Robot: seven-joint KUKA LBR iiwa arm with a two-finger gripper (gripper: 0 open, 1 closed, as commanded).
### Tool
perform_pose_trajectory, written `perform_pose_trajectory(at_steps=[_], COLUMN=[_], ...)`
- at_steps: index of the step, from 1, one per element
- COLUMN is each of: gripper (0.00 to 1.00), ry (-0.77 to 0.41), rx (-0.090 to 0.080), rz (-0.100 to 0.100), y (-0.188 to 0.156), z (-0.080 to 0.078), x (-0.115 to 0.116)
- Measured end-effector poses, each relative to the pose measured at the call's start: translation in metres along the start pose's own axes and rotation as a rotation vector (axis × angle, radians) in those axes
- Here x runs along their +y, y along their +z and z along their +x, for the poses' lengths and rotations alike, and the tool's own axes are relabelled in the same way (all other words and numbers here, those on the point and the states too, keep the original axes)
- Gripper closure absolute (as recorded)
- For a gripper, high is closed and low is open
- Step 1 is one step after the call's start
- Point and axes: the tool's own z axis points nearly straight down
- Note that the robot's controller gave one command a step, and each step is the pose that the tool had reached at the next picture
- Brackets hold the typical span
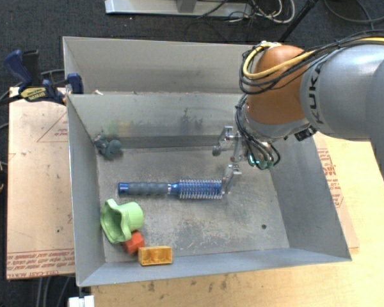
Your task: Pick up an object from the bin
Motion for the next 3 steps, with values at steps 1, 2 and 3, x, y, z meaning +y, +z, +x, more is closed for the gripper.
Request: perform_pose_trajectory(at_steps=[1, 2, 3], gripper=[0.00, 1.00, 1.00], ry=[-0.008, -0.008, -0.164], rx=[-0.013, -0.014, -0.016], rz=[0.000, 0.000, 0.003], y=[0.050, 0.048, -0.102], z=[0.014, 0.012, -0.002], x=[0.006, 0.007, 0.004])
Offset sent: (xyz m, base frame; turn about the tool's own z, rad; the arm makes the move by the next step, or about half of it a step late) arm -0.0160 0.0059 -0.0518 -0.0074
